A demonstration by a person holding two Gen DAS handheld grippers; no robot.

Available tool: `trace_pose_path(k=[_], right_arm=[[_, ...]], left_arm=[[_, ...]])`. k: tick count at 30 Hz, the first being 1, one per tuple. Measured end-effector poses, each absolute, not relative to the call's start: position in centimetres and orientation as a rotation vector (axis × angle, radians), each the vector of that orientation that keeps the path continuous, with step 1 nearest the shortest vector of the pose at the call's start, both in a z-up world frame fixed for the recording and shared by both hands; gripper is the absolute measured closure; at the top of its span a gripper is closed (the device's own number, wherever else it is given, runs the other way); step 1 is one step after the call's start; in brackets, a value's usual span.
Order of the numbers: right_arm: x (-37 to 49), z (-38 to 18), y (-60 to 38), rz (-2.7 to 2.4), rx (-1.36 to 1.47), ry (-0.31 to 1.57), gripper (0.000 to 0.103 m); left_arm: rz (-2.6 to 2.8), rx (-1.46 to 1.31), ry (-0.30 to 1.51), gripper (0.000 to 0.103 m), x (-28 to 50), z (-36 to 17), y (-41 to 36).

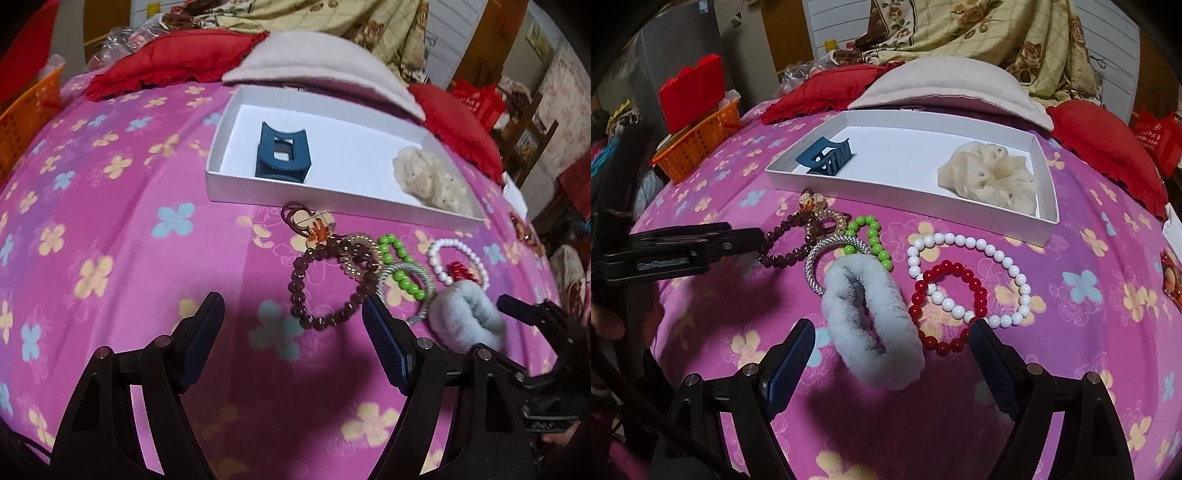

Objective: Organize jewelry
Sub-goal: 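Grasp the dark brown bead bracelet with the left tool while the right tool grasps the light blue scrunchie, then carry the bracelet into the tray and open the left tool while the right tool releases the blue scrunchie there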

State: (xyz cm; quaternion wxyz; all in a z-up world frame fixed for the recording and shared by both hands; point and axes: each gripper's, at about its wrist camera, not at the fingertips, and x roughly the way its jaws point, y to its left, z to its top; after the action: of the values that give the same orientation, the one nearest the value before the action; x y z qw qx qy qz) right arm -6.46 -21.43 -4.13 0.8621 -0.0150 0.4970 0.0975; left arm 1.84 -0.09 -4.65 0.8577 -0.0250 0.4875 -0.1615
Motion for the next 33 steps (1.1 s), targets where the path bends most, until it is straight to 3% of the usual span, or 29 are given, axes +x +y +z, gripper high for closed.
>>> trace_pose_path(k=[3, 4, 5, 6, 7, 9, 10, 12, 33], right_arm=[[-6.4, -4.4, -21.3, 0.22, -0.04, 1.035, 0.021], [-6.4, -4.6, -21.2, 0.219, -0.057, 1.029, 0.03], [-6.4, -4.7, -21.1, 0.223, -0.066, 1.029, 0.049], [-6.3, -4.8, -21.0, 0.233, -0.066, 1.029, 0.059], [-6.3, -4.8, -21.0, 0.237, -0.058, 1.026, 0.067], [-6.5, -4.6, -21.0, 0.224, -0.061, 1.008, 0.072], [-6.5, -4.5, -21.0, 0.224, -0.061, 0.999, 0.073], [-6.7, -4.0, -21.0, 0.23, -0.056, 0.98, 0.074], [-5.7, 1.6, -22.8, 0.229, 0.047, 0.884, 0.074]], left_arm=[[-0.347, -0.03, 1.04, 0.027, 2.8, -5.5, -0.8], [-0.353, -0.015, 1.044, 0.034, 3.1, -5.8, -1.2], [-0.359, -0.005, 1.048, 0.04, 3.2, -6.0, -1.4], [-0.365, 0.01, 1.061, 0.051, 3.4, -6.3, -1.7], [-0.363, 0.021, 1.056, 0.055, 3.4, -6.4, -1.9], [-0.378, 0.029, 1.048, 0.071, 3.5, -6.4, -2.1], [-0.378, 0.031, 1.045, 0.086, 3.6, -6.3, -2.2], [-0.387, 0.023, 1.058, 0.094, 3.7, -6.4, -2.1], [-0.394, 0.009, 0.885, 0.096, 2.1, 3.0, -1.5]])
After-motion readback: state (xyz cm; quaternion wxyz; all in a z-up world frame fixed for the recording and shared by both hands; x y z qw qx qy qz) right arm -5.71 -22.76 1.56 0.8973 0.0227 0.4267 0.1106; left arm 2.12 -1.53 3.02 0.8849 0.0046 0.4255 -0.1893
